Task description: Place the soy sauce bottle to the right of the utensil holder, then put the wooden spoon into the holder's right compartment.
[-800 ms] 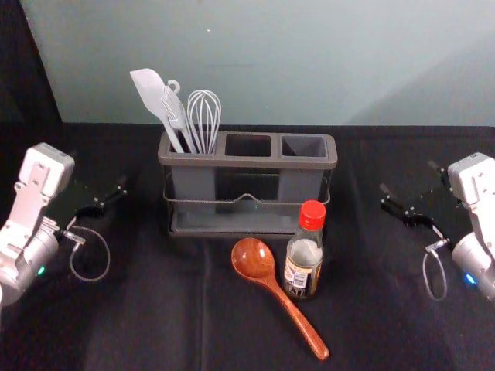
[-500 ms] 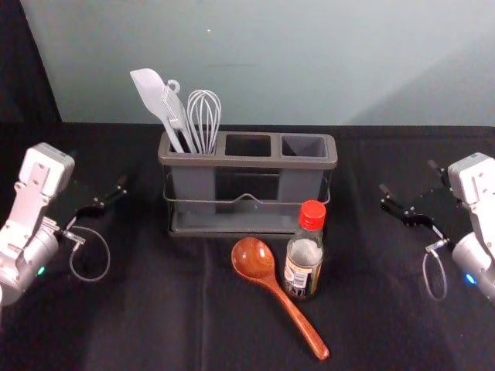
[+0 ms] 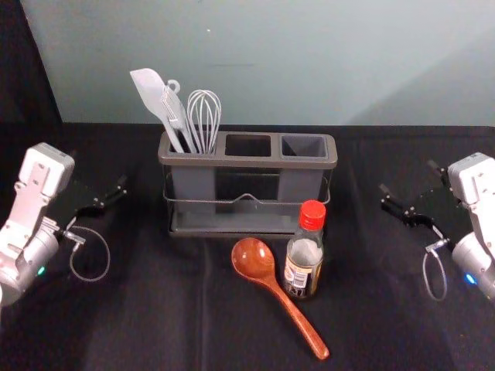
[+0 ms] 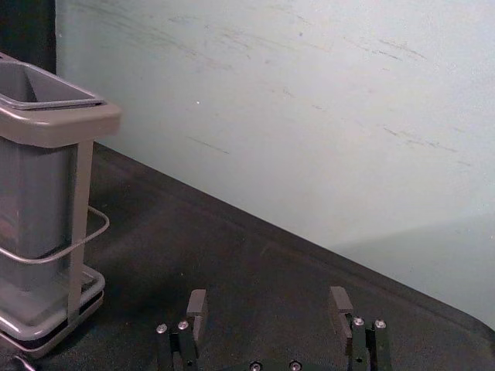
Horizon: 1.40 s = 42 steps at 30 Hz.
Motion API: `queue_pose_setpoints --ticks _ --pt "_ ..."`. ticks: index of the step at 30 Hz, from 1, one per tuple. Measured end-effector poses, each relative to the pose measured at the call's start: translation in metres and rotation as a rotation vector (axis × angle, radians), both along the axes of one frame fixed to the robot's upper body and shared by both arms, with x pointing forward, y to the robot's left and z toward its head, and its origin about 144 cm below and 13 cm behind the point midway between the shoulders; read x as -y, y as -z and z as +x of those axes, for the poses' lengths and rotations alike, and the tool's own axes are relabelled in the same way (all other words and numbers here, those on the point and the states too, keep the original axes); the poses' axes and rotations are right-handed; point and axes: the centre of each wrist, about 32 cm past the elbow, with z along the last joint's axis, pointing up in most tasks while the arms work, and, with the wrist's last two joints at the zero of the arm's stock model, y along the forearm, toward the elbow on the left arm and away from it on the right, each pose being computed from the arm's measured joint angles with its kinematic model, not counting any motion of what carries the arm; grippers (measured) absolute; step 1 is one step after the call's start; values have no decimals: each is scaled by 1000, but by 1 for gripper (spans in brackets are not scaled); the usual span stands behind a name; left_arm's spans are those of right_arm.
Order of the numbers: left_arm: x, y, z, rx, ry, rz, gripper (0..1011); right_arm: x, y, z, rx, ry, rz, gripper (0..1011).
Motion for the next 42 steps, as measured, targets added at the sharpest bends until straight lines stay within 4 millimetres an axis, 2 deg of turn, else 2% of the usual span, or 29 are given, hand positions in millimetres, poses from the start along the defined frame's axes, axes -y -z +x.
queue_pose_setpoints --ticks 34,38,42 --pt "0 0 0 0 0 0 1000 0 0 0 0 0 0 1003" --pt "0 0 0 0 0 0 1000 1 -1 -5 4 12 -5 1002" --pt "0 0 0 0 0 0 1000 1 -5 -20 10 17 -19 1003"
